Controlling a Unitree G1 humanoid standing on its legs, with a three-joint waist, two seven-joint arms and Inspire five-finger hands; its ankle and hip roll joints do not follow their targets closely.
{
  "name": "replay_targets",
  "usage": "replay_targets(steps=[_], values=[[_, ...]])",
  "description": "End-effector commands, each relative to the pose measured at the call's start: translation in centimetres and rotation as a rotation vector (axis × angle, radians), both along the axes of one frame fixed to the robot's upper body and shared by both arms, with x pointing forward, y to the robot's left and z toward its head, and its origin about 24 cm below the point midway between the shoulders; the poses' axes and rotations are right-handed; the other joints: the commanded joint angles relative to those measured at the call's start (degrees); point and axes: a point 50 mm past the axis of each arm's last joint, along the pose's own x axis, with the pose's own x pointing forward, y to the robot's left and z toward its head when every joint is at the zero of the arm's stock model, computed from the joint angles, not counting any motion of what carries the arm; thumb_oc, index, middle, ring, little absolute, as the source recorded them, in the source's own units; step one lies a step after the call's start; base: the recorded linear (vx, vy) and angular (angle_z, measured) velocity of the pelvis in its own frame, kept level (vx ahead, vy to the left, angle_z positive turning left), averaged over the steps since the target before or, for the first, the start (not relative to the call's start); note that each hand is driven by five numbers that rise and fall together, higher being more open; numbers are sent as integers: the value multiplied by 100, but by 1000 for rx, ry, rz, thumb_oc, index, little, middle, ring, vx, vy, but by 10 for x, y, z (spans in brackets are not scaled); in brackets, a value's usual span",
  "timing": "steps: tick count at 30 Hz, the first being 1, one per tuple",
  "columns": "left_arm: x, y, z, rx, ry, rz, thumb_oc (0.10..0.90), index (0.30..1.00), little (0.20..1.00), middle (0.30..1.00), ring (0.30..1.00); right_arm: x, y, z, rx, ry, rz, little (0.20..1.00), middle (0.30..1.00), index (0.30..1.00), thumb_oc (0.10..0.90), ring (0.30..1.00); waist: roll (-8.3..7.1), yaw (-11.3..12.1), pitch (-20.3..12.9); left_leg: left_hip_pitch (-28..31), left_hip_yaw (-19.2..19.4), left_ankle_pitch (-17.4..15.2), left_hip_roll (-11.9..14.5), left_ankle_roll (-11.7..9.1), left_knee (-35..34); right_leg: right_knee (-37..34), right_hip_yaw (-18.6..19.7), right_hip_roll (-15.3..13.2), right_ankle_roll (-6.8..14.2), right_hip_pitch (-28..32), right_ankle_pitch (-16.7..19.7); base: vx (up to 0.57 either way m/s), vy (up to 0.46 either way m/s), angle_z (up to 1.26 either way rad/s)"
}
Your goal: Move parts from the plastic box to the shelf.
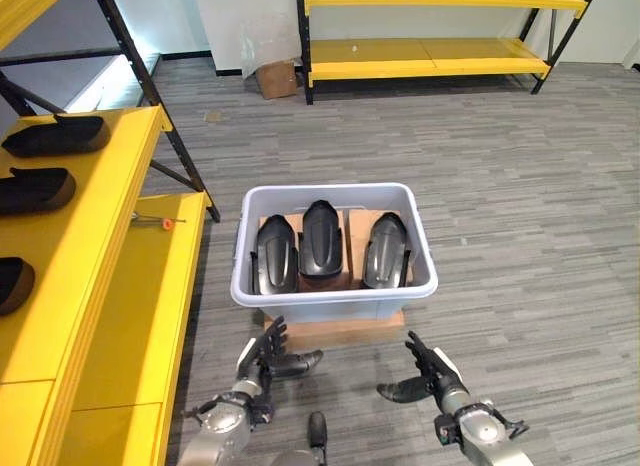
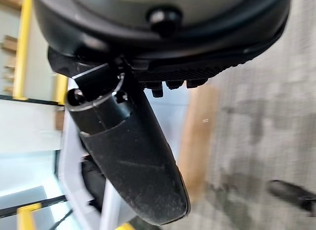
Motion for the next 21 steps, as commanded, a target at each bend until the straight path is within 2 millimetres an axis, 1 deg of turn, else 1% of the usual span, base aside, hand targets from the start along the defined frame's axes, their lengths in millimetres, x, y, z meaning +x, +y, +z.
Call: replay_targets(steps=[1,2,3,4,5,6,7,8,10,12,13,14,15,17,18,19,20,21], values=[[16,-4,26,18,-162,-46,900,1000,1000,1000,1000,22,5,28,-11,-174,49,1000,1000,1000,900,1000,-115,44,-201,-138,-286,-176,236,-91,394,878,178,-123,22,-556,1648,89,178,-14],[16,-4,26,18,-162,-46,900,1000,1000,1000,1000,22,5,28,-11,-174,49,1000,1000,1000,900,1000,-120,50,-199,-139,-278,-177,233,-89,395,898,190,-128,25,-569,1640,92,137,16],[17,-4,26,29,-161,-55,900,1000,1000,1000,1000,21,8,26,-3,-165,58,1000,1000,1000,900,1000,-41,-28,-67,15,-330,-237,213,-7,385,1489,240,-81,-26,-803,1802,70,89,25],[17,-4,26,29,-161,-55,900,1000,1000,1000,1000,21,8,26,-3,-165,58,1000,1000,1000,900,1000,-42,-27,-66,15,-329,-237,212,-7,384,1491,241,-82,-25,-804,1801,117,129,31],[17,-4,26,32,-160,-58,900,1000,1000,1000,1000,19,9,24,0,-154,61,1000,1000,1000,900,1000,8,-60,-19,110,-322,-274,222,19,356,1709,202,-90,-44,-945,1779,96,58,21],[17,-3,26,33,-160,-60,900,1000,1000,1000,1000,19,10,24,2,-151,65,1000,1000,1000,900,1000,54,-101,-1,204,-331,-267,237,17,272,1742,226,-25,-72,-1113,1686,151,53,22],[17,-4,25,36,-156,-65,900,1000,1000,1000,1000,18,11,24,7,-149,67,1000,1000,1000,900,1000,66,-186,32,298,-395,-256,212,-6,179,1602,370,141,-101,-1253,1516,195,-14,13],[17,-3,26,35,-160,-67,900,1000,1000,1000,1000,18,11,26,20,-157,67,1000,1000,1000,900,1000,108,-260,56,388,-444,-266,244,-72,130,1045,497,268,-140,-1326,1305,189,-73,10],[17,-3,26,35,-162,-68,900,1000,1000,1000,1000,18,11,27,22,-165,67,1000,1000,1000,900,1000,101,-294,81,469,-425,-359,306,-158,100,134,544,118,-91,-1357,1324,142,-126,14],[17,-4,26,32,-167,-63,900,1000,1000,1000,1000,19,11,29,19,-172,69,1000,1000,1000,900,1000,63,-344,121,599,-468,-428,350,-244,70,-449,706,-12,31,-1433,1610,114,-153,-2],[16,-3,26,30,-163,-57,900,1000,1000,1000,1000,19,12,29,18,-171,71,1000,1000,1000,900,1000,30,-359,117,663,-483,-467,372,-281,63,-645,729,-73,75,-1449,1708,87,-109,3],[16,-3,25,30,-163,-57,900,1000,1000,1000,1000,19,12,29,18,-171,71,1000,1000,1000,900,1000,34,-362,125,675,-487,-470,376,-282,60,-660,722,-70,75,-1429,1713,134,-181,8],[13,-1,23,38,-154,-55,900,1000,1000,1000,1000,17,11,31,16,-175,79,1000,1000,1000,900,1000,-49,-387,111,768,-534,-517,444,-362,71,-809,718,-50,119,-1351,1684,132,-191,6],[11,-1,21,32,-146,-49,900,1000,1000,1000,1000,16,9,28,11,-162,76,1000,1000,1000,900,1000,-127,-357,-38,800,-482,-509,557,-460,15,-1169,534,-3,115,-1081,1607,147,-266,16],[10,-2,21,26,-146,-49,900,1000,1000,1000,1000,16,7,29,12,-169,71,1000,1000,1000,900,1000,-132,-351,-83,781,-483,-476,616,-502,3,-1277,490,39,109,-1014,1595,68,-172,29],[10,-2,21,26,-146,-49,900,1000,1000,1000,1000,16,7,29,12,-168,71,1000,1000,1000,900,1000,-129,-355,-85,779,-488,-476,619,-504,3,-1285,484,40,108,-1009,1599,48,-201,12],[9,-4,20,19,-142,-51,900,1000,1000,1000,1000,17,3,33,-2,-187,67,1000,1000,1000,900,1000,-117,-352,-152,736,-522,-408,742,-585,-9,-1387,365,137,79,-905,1544,42,-193,-1],[8,-5,20,14,-140,-53,900,1000,1000,1000,1000,18,1,35,-6,-197,63,1000,1000,1000,900,1000,-108,-361,-163,715,-536,-376,806,-628,-19,-1420,301,180,50,-875,1516,47,-265,-10]])
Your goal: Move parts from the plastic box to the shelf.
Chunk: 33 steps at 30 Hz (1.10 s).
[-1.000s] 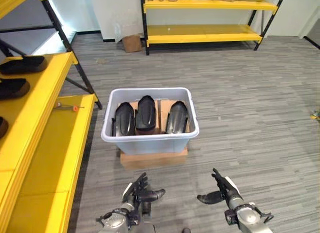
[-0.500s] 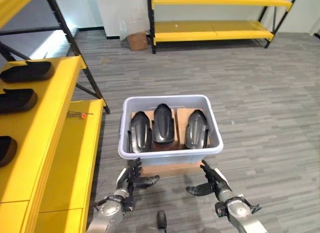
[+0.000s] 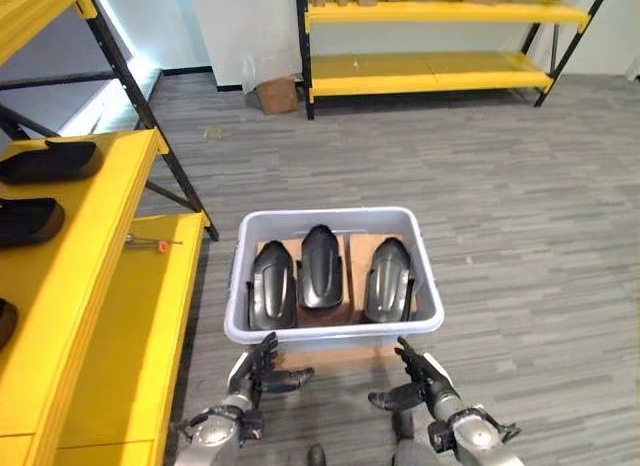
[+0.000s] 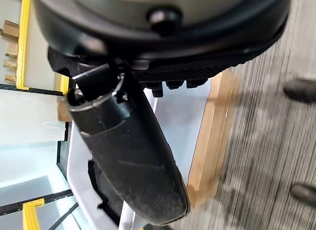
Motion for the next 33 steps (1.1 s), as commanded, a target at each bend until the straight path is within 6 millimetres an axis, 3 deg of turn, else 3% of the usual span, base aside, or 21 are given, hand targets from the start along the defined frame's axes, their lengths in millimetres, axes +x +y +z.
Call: replay_targets(steps=[1,7,11,12,13,15,16,24,33], values=[[31,-15,35,-41,-222,-63,900,1000,1000,1000,1000,32,-7,46,-10,-266,18,1000,1000,1000,900,1000,158,-70,-235,-296,-113,437,746,-209,-142,389,-236,188,-198,-40,-307,18,-138,7],[32,-18,37,-50,-236,-73,900,1000,1000,1000,1000,40,-18,65,-26,-357,-8,1000,1000,1000,900,1000,218,-122,-193,-487,-139,566,960,-352,-142,331,-376,321,-285,-59,-402,9,-141,13],[31,-17,39,-70,-256,-42,900,1000,1000,1000,1000,58,-38,120,-115,-630,-56,1000,1000,1000,900,1000,338,-120,33,-779,-143,696,1072,-459,-142,417,-457,361,-313,-348,-427,-54,-79,3],[33,-17,40,-76,-265,-36,900,1000,1000,1000,1000,64,-40,144,-146,-744,-65,1000,1000,1000,900,1000,369,-116,126,-875,-148,731,1085,-470,-142,468,-453,356,-312,-462,-423,-72,-34,5],[33,-17,40,-76,-266,-36,900,1000,1000,1000,1000,64,-40,144,-146,-744,-66,1000,1000,1000,900,1000,371,-115,124,-881,-149,733,1085,-471,-142,474,-452,356,-313,-470,-425,-63,-15,3],[34,-17,41,-80,-269,-28,900,1000,1000,1000,1000,68,-41,164,-169,-838,-70,1000,1000,1000,900,1000,393,-108,204,-982,-134,757,1095,-479,-142,533,-451,353,-306,-615,-413,-63,2,2],[34,-16,42,-78,-271,-24,900,1000,1000,1000,1000,66,-37,187,-145,-947,-67,1000,1000,1000,900,1000,392,-109,320,-1062,-104,774,1101,-473,-142,585,-434,339,-293,-749,-387,-58,5,1],[32,-12,45,-65,-277,-21,900,1000,1000,1000,1000,61,-27,220,-11,-1094,-45,1000,1000,1000,900,1000,299,-86,584,-1207,-57,764,1063,-462,-142,581,-362,299,-243,-936,-289,-32,7,0],[32,-11,46,-55,-281,-21,900,1000,1000,1000,1000,71,-24,230,-52,-1140,-70,1000,1000,1000,900,1000,266,-14,816,-1316,-76,742,978,-434,-142,524,-349,212,-194,-1021,-198,-17,12,0]])
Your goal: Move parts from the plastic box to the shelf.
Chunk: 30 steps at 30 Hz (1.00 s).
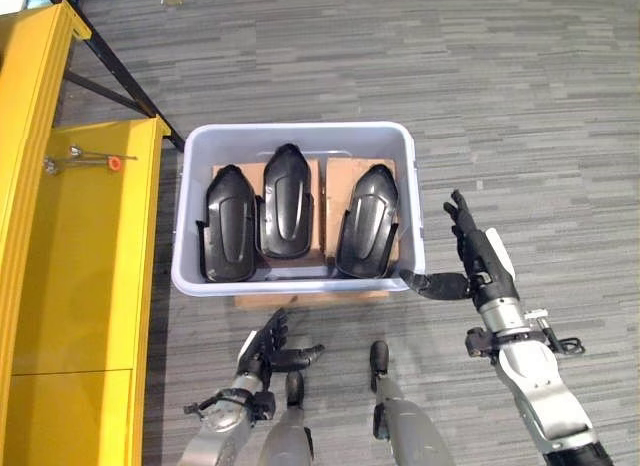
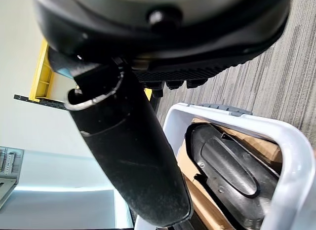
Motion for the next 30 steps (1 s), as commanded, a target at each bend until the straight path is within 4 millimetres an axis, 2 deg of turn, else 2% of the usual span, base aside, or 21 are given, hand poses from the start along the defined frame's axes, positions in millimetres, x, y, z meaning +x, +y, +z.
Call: replay_targets(steps=[1,9,14,30], values=[[8,6,25,-9,-143,5,900,1000,1000,1000,1000,3,7,63,-46,-344,1,1000,1000,1000,900,1000,-112,42,-224,-151,75,395,119,192,-47,511,134,-560,428,30,-277,-48,33,2],[14,3,31,-18,-177,8,900,1000,1000,1000,1000,21,17,98,-157,-511,-88,1000,1000,1000,900,1000,-134,183,45,-410,72,436,39,208,-47,397,148,-619,483,-159,-140,-33,20,1],[17,0,32,-20,-181,8,900,1000,1000,1000,1000,32,24,107,-213,-536,-106,1000,1000,1000,900,1000,-193,258,169,-554,87,456,20,211,-47,294,145,-622,507,-257,-37,-20,7,2],[28,-7,43,-47,-242,-6,900,1000,1000,1000,1000,73,26,110,-477,-485,-199,1000,1000,1000,900,1000,-153,454,437,-821,24,521,-33,201,-47,189,93,-665,535,-430,63,-10,5,2]])
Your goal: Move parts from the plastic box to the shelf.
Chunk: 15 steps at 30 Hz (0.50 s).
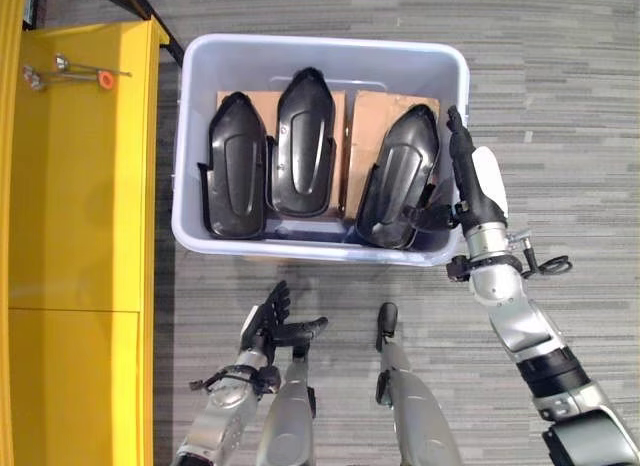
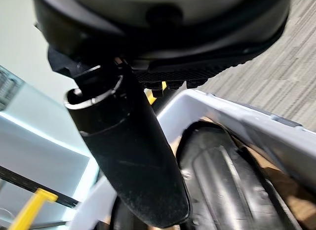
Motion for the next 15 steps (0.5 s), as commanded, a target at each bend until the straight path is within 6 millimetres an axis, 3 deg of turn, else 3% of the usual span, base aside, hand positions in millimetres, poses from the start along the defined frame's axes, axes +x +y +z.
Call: replay_targets(steps=[1,9,15], values=[[-3,2,19,-26,-116,-18,900,1000,1000,1000,1000,0,7,55,-90,-251,21,1000,1000,1000,900,1000,-160,4,-294,-241,138,433,15,230,-67,170,195,-596,559,85,-7,-16,3,4],[1,0,26,-54,-151,-26,900,1000,1000,1000,1000,26,-5,44,-126,-90,-4,1000,1000,1000,900,1000,-137,92,-183,-390,105,477,13,222,-67,170,170,-623,555,-21,22,0,0,0],[4,-2,27,-64,-158,-35,900,1000,1000,1000,1000,44,-13,60,-257,-56,-46,1000,1000,1000,900,1000,-124,152,-58,-525,100,505,-4,227,-67,223,206,-618,546,-195,44,-3,-2,1]])
